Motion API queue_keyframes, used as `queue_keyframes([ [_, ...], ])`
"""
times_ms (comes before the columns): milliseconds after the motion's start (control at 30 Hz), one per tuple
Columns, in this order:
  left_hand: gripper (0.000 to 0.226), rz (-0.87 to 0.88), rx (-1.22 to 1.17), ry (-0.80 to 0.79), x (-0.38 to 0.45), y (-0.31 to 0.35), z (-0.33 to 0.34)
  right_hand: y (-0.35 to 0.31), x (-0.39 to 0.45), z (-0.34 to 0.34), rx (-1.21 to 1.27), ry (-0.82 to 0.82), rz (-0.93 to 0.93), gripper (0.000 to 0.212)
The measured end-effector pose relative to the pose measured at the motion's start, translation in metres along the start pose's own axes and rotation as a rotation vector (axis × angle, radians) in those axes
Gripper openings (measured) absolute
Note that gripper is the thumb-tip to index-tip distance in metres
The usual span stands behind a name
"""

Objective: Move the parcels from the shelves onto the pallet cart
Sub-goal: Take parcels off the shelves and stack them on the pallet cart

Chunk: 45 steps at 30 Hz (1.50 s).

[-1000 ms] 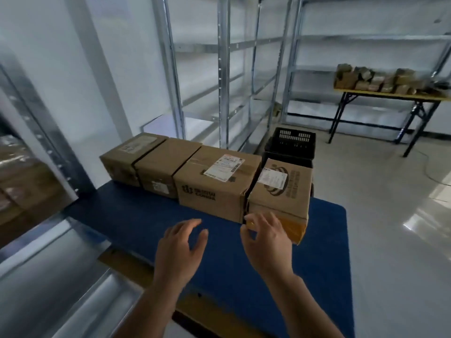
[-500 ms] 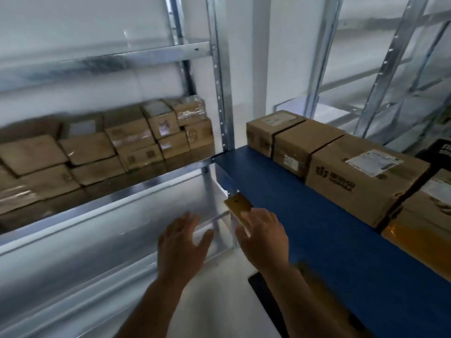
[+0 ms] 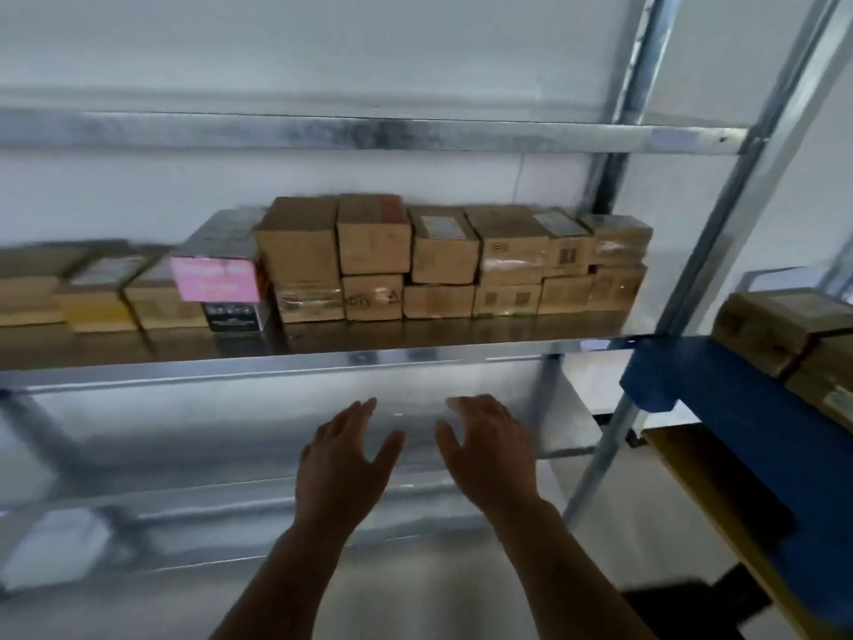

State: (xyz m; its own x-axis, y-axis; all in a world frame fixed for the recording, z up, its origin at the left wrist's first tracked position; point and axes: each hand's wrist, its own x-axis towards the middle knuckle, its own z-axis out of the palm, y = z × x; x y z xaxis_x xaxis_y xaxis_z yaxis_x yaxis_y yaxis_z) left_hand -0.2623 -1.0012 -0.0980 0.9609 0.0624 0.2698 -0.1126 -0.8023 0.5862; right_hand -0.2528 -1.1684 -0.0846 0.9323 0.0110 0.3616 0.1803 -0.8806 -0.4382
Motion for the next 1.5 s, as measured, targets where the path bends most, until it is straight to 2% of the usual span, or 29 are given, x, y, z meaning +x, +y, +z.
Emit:
queue_keyframes([
  [233,0.057,-0.136,-0.008,0.128,0.003,-0.109,-0.079,-0.120,0.021,0.069,0.022,-0.080,-0.118,0.040],
  [467,0.068,-0.231,-0.040,0.167,0.009,-0.164,-0.116,-0.182,0.044,0.108,0.008,-0.159,-0.209,0.042],
  [633,0.056,-0.248,-0.027,0.193,0.039,-0.189,-0.128,-0.202,0.077,0.135,-0.006,-0.151,-0.214,0.042],
  [800,0.054,-0.235,0.008,0.206,0.089,-0.214,-0.136,-0.219,0.123,0.165,0.022,-0.138,-0.179,0.038],
  [933,0.045,-0.183,0.017,0.178,0.147,-0.231,-0.146,-0.227,0.177,0.191,0.140,-0.111,-0.085,0.023],
  [1000,0.039,-0.159,0.004,0.172,0.180,-0.236,-0.150,-0.229,0.207,0.201,0.192,-0.087,-0.044,0.028],
  [1100,0.046,-0.169,-0.002,0.153,0.232,-0.242,-0.155,-0.230,0.250,0.210,0.180,-0.060,-0.058,0.032],
  [1267,0.046,-0.089,-0.025,0.187,0.300,-0.256,-0.163,-0.232,0.308,0.225,0.245,-0.115,0.034,0.037],
  [1400,0.051,-0.163,0.018,0.211,0.341,-0.270,-0.165,-0.234,0.335,0.236,0.228,-0.116,0.134,0.043],
  [1500,0.048,-0.174,0.011,0.162,0.362,-0.277,-0.162,-0.238,0.344,0.243,0.253,-0.123,0.164,0.049],
])
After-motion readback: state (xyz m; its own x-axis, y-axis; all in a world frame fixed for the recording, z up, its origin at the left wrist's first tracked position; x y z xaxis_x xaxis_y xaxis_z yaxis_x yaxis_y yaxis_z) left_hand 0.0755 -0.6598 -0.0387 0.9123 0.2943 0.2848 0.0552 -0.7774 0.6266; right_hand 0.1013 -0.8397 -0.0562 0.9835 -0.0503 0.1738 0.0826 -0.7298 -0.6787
